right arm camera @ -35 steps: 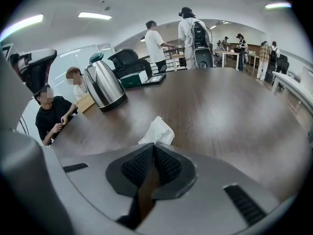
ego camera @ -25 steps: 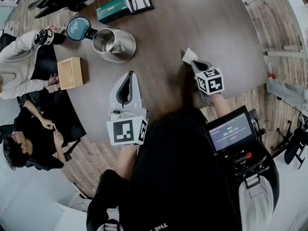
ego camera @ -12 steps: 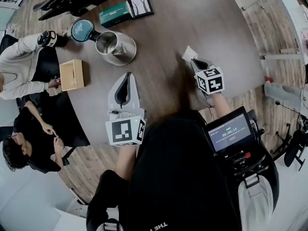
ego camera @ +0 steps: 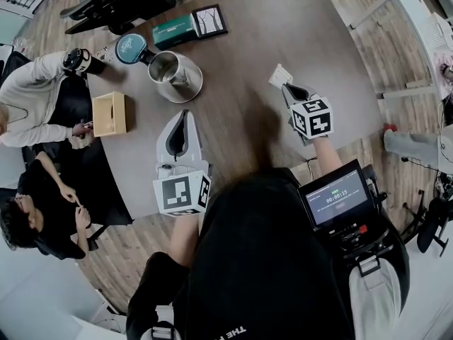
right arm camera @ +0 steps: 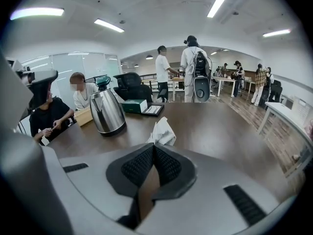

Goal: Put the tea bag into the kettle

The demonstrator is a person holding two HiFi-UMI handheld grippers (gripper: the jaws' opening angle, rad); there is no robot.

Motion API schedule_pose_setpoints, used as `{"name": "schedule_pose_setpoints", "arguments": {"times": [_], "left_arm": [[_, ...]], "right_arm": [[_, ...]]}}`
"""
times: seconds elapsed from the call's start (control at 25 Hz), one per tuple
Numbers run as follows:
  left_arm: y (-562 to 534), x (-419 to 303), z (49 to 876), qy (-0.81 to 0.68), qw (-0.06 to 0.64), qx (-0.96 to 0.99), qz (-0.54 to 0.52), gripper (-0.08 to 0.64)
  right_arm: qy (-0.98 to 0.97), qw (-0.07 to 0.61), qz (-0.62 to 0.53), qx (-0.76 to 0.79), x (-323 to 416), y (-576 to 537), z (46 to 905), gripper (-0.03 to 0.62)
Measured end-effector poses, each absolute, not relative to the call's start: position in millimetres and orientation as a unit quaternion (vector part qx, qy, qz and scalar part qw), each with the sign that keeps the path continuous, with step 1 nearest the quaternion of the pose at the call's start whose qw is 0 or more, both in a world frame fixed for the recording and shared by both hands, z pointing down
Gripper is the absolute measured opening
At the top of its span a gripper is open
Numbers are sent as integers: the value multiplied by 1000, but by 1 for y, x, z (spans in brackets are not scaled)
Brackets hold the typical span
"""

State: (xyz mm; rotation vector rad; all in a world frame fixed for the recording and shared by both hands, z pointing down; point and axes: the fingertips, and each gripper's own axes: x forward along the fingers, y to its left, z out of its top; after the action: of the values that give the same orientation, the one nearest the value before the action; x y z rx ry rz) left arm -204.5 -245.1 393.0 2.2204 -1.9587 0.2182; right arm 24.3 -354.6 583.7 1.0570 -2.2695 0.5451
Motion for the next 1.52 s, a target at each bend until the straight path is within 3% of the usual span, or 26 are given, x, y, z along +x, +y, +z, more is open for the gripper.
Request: {"name": "schedule_pose_setpoints", "arguments": {"times": [0.28, 1.52], "left_arm": [[-201, -214, 360, -658, 67, 748, 53, 2], [-119, -283, 338, -721, 62, 689, 33, 2]], "right_arm": [[-856, 264, 163, 414, 20, -336, 519, 9], [-895, 219, 61, 385, -74, -363, 411, 9]]}}
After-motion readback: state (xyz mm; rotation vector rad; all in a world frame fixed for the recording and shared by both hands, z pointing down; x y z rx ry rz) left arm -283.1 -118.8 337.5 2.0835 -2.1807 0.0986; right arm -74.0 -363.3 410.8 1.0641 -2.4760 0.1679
